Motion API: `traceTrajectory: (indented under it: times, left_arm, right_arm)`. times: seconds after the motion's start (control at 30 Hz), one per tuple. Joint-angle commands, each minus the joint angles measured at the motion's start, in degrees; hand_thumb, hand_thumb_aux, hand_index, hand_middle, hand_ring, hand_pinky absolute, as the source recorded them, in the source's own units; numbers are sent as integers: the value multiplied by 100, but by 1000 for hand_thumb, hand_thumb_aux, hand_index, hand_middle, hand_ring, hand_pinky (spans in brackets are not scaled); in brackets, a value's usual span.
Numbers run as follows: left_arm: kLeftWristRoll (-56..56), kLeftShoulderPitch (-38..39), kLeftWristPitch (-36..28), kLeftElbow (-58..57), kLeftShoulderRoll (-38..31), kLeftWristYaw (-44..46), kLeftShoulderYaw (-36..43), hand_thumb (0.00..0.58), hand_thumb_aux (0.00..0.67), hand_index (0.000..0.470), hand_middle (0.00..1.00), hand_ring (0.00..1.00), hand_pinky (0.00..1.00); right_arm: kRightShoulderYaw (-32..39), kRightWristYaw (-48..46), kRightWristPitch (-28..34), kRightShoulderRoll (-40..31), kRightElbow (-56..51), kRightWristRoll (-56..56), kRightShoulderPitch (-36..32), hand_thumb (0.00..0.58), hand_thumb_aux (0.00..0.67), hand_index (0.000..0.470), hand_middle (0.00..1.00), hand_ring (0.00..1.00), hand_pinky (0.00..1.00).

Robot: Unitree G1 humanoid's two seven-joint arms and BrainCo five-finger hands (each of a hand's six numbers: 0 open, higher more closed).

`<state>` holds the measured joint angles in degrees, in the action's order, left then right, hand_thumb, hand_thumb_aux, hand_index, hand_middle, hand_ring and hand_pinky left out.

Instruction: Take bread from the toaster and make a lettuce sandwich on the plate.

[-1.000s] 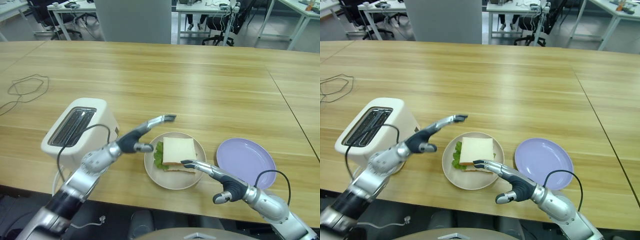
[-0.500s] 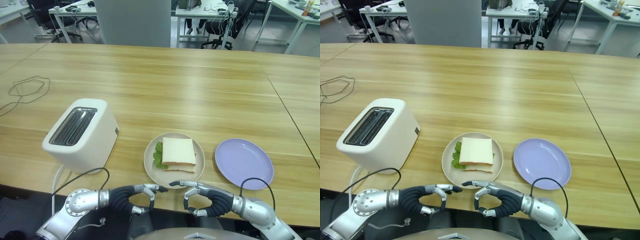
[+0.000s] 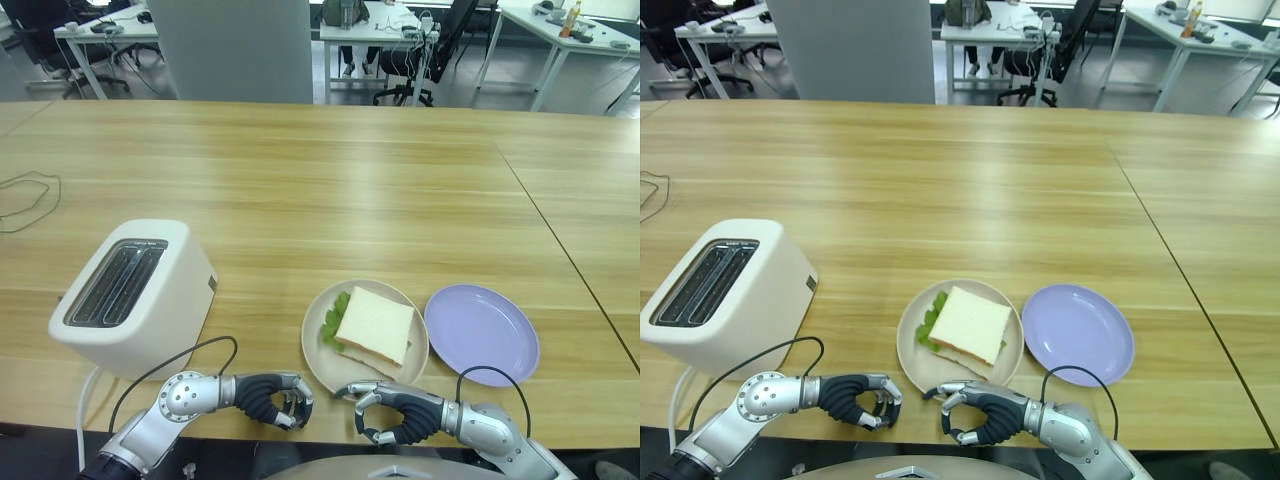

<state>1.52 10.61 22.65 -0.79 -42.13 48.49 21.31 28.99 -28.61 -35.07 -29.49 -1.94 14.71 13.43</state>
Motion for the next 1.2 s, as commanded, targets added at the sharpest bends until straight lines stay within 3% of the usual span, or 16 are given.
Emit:
traceTrajectory:
  times: [0.03,0.63,1.0,1.2]
  left_arm:
    - [-140,-36,37,-71,102,-12,-37,580,670,460,1000,1000,1000]
    - [-390,91,106,58,366,-47,46,580,670,460,1000,1000,1000]
    - [-460,159,92,154,354,-40,29,580,670,460,1000,1000,1000]
    - [374,505,-134,756,131,592,86,580,670,460,1000,1000,1000]
  right_arm:
    - [-159,196,-38,33,-181,168,-66,580,670,460,1000,1000,1000]
    - [-929,1480,-1004,365,334,599,-305,580,670,460,1000,1000,1000]
    - [-586,384,-655,-395,1204,-649,94,580,670,460,1000,1000,1000]
    - [-530,-926,34,-1836,2124,-2612,846,580,670,460,1000,1000,1000]
